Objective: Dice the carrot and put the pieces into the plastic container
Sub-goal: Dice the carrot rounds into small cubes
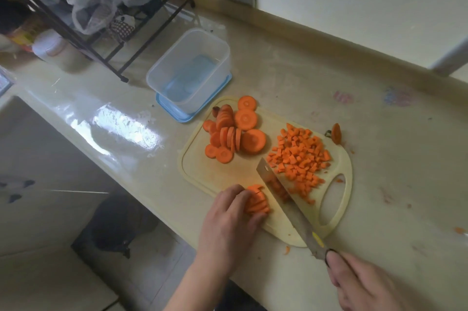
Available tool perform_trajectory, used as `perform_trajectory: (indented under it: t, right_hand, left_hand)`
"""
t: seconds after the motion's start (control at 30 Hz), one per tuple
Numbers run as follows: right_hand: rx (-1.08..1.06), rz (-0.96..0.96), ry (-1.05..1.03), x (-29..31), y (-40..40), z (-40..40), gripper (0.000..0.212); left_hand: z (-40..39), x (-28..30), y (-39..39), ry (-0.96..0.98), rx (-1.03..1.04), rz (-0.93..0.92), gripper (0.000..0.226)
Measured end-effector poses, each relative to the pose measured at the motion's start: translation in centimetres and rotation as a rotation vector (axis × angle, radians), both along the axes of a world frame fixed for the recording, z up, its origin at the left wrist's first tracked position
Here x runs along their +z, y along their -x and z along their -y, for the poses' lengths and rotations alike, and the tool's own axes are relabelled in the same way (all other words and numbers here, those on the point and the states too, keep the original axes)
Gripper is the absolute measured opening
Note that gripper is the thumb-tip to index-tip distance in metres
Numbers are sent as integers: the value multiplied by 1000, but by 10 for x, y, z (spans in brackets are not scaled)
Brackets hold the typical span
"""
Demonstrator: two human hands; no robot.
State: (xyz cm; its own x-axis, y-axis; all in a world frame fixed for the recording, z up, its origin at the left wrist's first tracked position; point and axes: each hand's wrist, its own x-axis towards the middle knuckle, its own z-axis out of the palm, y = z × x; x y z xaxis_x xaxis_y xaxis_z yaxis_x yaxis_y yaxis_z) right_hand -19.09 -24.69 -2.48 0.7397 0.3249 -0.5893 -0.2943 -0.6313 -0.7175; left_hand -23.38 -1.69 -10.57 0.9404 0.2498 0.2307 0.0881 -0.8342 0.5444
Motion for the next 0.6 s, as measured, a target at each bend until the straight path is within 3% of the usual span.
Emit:
perform_trajectory:
  t: [0.27,0.43,0.6]
  right_hand:
    - [66,87,97,11,-25,-6,28]
    - [193,193,90,5,-29,-4,86]
    - [278,183,131,-3,-35,2,99]
  left_hand:
    - [17,3,-17,93,130,-50,42]
    - [26,6,-28,173,177,-112,40]
    - [21,2,-24,96,90,-53,40]
